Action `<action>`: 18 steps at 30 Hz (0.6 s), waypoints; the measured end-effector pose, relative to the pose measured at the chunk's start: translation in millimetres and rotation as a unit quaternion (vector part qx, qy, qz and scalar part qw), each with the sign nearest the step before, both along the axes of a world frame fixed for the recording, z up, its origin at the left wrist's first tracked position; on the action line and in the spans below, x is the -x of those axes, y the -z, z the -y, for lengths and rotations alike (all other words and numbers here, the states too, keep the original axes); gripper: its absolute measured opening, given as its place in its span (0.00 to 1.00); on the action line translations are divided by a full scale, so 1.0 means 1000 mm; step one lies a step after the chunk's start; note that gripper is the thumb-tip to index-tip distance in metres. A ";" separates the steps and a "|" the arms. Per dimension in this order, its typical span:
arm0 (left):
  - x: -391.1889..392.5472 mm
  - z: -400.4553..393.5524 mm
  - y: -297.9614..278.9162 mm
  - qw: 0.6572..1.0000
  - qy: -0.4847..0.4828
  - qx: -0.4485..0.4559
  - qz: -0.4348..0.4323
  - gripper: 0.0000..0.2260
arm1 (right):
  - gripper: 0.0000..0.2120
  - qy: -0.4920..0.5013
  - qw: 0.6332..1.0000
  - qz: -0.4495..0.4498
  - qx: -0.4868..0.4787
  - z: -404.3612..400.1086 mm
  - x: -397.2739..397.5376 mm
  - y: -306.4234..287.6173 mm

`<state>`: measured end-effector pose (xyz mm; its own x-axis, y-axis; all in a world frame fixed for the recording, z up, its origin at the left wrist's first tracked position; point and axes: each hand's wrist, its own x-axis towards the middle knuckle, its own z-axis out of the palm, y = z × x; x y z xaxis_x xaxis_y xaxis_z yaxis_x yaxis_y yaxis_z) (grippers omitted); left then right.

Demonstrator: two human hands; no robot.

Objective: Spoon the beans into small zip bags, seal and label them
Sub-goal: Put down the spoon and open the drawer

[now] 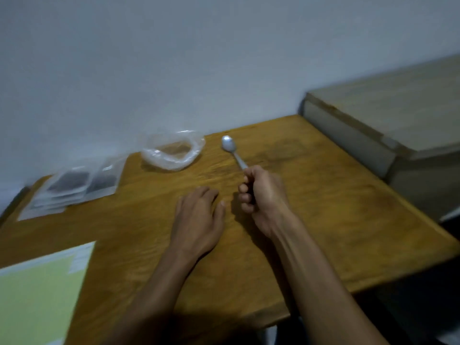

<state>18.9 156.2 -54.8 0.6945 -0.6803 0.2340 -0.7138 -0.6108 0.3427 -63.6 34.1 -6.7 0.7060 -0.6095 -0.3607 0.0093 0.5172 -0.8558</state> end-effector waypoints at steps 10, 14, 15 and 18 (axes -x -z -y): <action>0.142 0.139 -0.010 0.927 0.370 0.014 -0.060 0.20 | 0.20 0.424 0.893 -0.067 0.137 0.039 0.182 0.035; 0.178 0.163 -0.011 0.895 0.444 0.005 -0.050 0.21 | 0.21 0.528 0.821 -0.167 0.138 0.025 0.244 0.067; 0.184 0.166 -0.009 0.891 0.452 -0.004 -0.048 0.19 | 0.21 0.547 0.802 -0.198 0.137 0.020 0.260 0.078; 0.191 0.174 -0.003 0.886 0.462 -0.004 -0.042 0.17 | 0.20 0.579 0.758 -0.273 0.126 0.004 0.298 0.111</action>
<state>-172.5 -17.4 -51.5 -0.1449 -0.9689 0.2007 -0.8827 0.2182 0.4163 -361.3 29.8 -117.7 -0.5680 -0.8041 -0.1754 -0.0585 0.2521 -0.9659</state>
